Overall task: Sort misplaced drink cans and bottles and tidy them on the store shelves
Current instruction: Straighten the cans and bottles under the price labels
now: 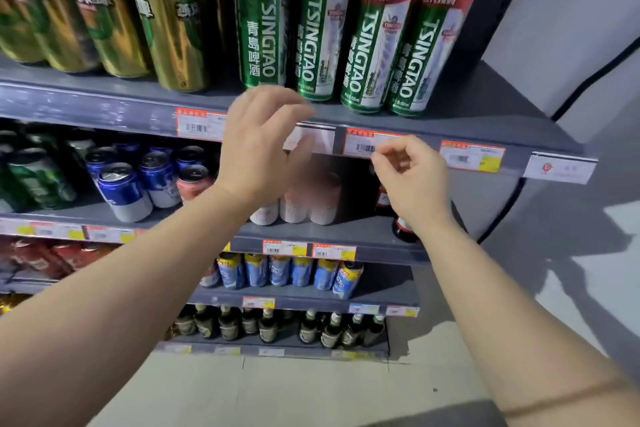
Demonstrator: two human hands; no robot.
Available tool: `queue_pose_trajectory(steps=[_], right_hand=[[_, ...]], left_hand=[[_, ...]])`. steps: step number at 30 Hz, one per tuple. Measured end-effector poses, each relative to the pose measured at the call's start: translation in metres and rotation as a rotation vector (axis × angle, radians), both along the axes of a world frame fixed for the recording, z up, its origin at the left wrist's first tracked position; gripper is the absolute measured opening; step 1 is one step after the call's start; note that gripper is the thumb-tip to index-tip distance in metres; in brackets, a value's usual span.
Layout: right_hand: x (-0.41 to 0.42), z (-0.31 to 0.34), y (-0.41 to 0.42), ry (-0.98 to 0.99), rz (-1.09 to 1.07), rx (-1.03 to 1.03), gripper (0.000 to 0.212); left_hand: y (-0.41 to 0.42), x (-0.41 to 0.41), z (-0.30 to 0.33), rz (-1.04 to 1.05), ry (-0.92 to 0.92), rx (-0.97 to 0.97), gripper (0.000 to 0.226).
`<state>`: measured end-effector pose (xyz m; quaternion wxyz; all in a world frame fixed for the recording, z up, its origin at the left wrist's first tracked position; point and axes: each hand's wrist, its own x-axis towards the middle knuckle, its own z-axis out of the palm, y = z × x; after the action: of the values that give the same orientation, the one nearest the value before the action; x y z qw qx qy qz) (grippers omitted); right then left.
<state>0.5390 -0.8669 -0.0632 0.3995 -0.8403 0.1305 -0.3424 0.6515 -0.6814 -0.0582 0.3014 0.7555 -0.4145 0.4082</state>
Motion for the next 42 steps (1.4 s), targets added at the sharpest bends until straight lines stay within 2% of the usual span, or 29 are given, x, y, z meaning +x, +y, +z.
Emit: queue_pose_trajectory(steps=[2,3,7,10,13,20,24,30,33,35,36,39,42], right_hand=[[0.000,-0.025,0.001,0.192,0.064,0.018,0.011],[0.000,-0.038,0.001,0.272,0.089,0.031,0.010],[0.002,-0.077,0.012,0.436,0.132,0.074,0.012],[0.009,-0.092,0.025,0.498,0.141,0.072,0.011],[0.024,-0.103,0.037,0.487,0.125,0.080,0.012],[0.055,-0.128,0.075,0.394,0.009,0.066,0.011],[0.069,-0.133,0.114,0.323,-0.076,0.178,0.012],[0.111,-0.101,0.152,0.308,-0.261,0.208,0.018],[0.124,-0.102,0.154,0.449,-0.311,-0.059,0.027],[0.135,-0.107,0.153,0.655,-0.331,-0.331,0.038],[0.142,-0.107,0.152,0.745,-0.321,-0.405,0.045],[0.157,-0.108,0.145,0.909,-0.250,-0.460,0.065],[0.166,-0.118,0.136,0.942,-0.209,-0.442,0.061]], left_hand=[[0.020,-0.002,-0.032,0.043,-0.001,0.027,0.020],[0.031,-0.001,-0.050,0.063,0.061,0.090,0.022],[0.065,0.008,-0.105,0.201,0.575,0.403,0.050],[0.074,0.012,-0.120,0.234,0.717,0.524,0.065],[0.077,0.024,-0.129,0.203,0.700,0.536,0.067],[0.089,0.073,-0.152,0.060,0.531,0.451,0.060],[0.111,0.097,-0.159,0.008,0.472,0.426,0.058],[0.137,0.122,-0.157,0.033,0.507,0.646,0.070],[0.128,0.123,-0.153,0.026,0.468,0.632,0.072],[0.118,0.121,-0.154,0.053,0.452,0.616,0.072],[0.114,0.120,-0.157,0.074,0.467,0.608,0.072],[0.107,0.121,-0.168,0.107,0.465,0.563,0.068],[0.104,0.128,-0.175,0.100,0.393,0.423,0.056]])
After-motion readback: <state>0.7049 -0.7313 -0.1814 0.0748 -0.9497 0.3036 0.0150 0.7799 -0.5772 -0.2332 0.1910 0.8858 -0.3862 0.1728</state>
